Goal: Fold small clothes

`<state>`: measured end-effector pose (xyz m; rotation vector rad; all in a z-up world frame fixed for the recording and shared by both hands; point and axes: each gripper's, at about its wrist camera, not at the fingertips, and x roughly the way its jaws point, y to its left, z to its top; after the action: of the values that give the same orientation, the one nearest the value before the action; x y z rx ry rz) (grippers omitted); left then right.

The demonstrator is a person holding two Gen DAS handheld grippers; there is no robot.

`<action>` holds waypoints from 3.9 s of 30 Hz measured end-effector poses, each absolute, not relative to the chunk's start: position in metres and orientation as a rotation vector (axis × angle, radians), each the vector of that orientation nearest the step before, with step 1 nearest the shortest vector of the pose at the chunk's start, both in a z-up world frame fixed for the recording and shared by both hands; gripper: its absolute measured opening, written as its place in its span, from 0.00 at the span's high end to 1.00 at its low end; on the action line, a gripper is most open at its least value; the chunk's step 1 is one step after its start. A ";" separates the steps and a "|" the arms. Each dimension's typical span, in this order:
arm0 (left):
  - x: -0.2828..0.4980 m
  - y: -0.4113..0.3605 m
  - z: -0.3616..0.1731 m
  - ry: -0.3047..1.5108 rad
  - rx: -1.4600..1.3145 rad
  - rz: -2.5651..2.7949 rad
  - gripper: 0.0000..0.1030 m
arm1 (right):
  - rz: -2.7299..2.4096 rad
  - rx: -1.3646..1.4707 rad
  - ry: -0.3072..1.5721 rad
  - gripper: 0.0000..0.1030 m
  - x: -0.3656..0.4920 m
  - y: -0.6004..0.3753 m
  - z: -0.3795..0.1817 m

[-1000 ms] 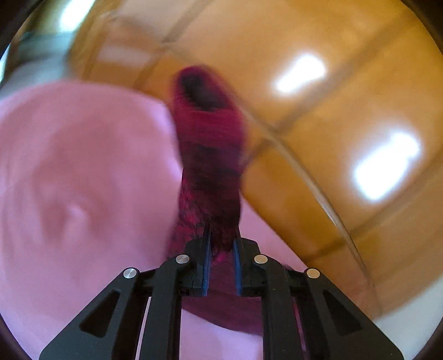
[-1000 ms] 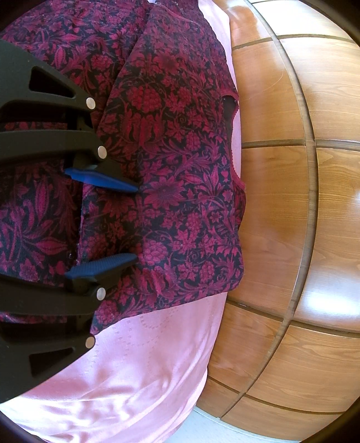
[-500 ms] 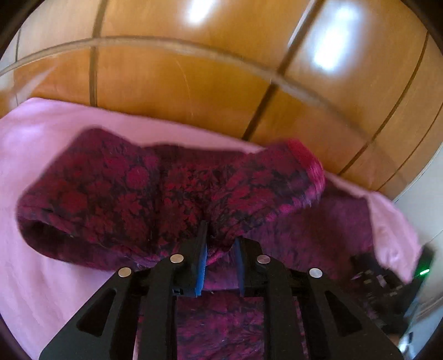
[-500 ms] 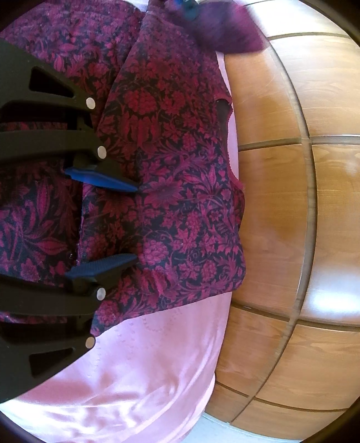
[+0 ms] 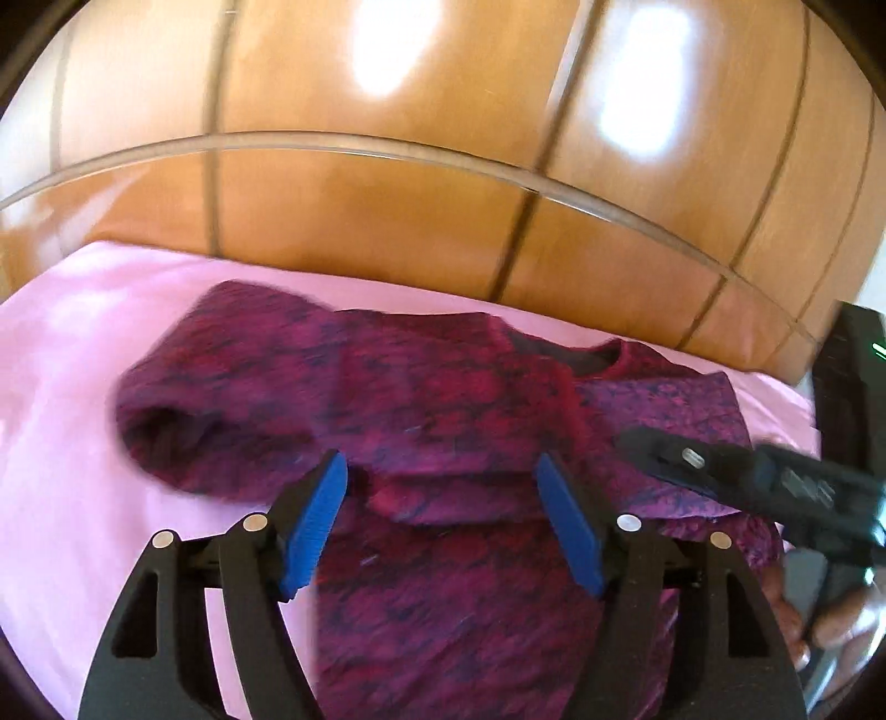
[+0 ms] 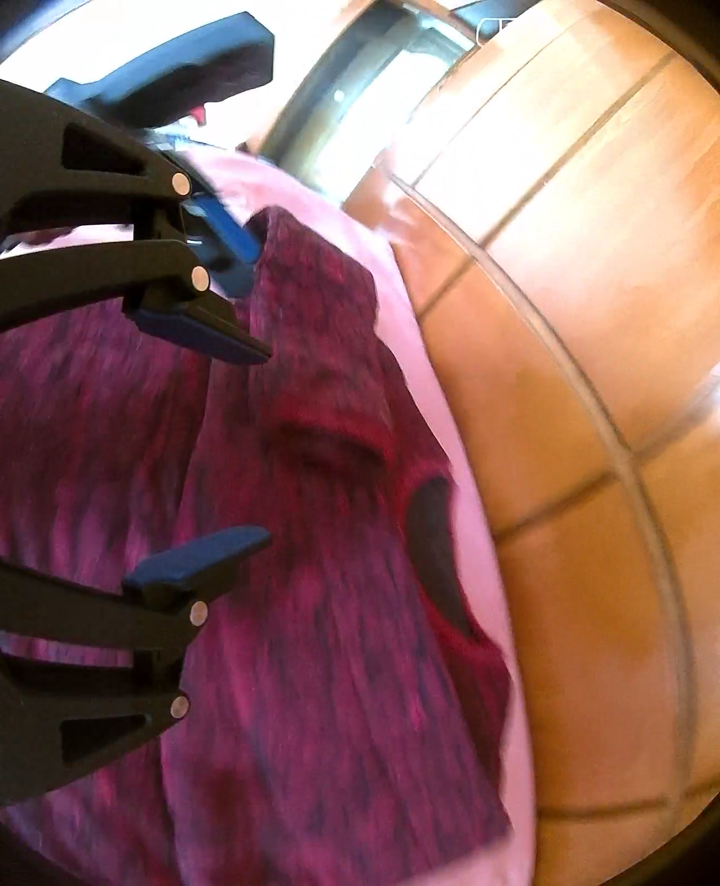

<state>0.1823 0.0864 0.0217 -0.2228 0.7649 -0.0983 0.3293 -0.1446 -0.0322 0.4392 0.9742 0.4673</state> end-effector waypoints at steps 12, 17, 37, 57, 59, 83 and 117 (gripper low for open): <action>0.167 0.192 -0.027 0.869 -0.597 0.187 0.32 | 0.368 0.209 0.895 0.90 0.349 -0.093 -0.002; 0.191 0.170 -0.023 0.875 -0.572 0.165 0.32 | 0.344 0.169 0.727 0.90 0.324 -0.126 0.051; 0.206 0.128 -0.034 0.952 -0.343 0.245 0.30 | -0.087 0.249 0.859 0.98 0.295 -0.304 -0.053; 0.226 0.216 0.001 0.887 -0.752 -0.083 0.33 | -0.089 0.241 0.863 0.97 0.295 -0.305 -0.049; 0.242 0.215 -0.002 0.901 -0.751 -0.101 0.33 | -0.084 0.230 0.860 0.97 0.295 -0.304 -0.050; 0.286 0.112 -0.001 0.864 -0.233 0.096 0.51 | -0.065 0.197 0.846 0.96 0.289 -0.303 -0.053; 0.191 0.062 0.035 0.679 -0.067 0.017 0.41 | -0.045 0.090 0.824 0.56 0.284 -0.259 -0.046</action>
<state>0.1914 0.0623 0.0354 -0.0667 0.6790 0.0175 0.2838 -0.2588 -0.0455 0.0902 0.8238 -0.0454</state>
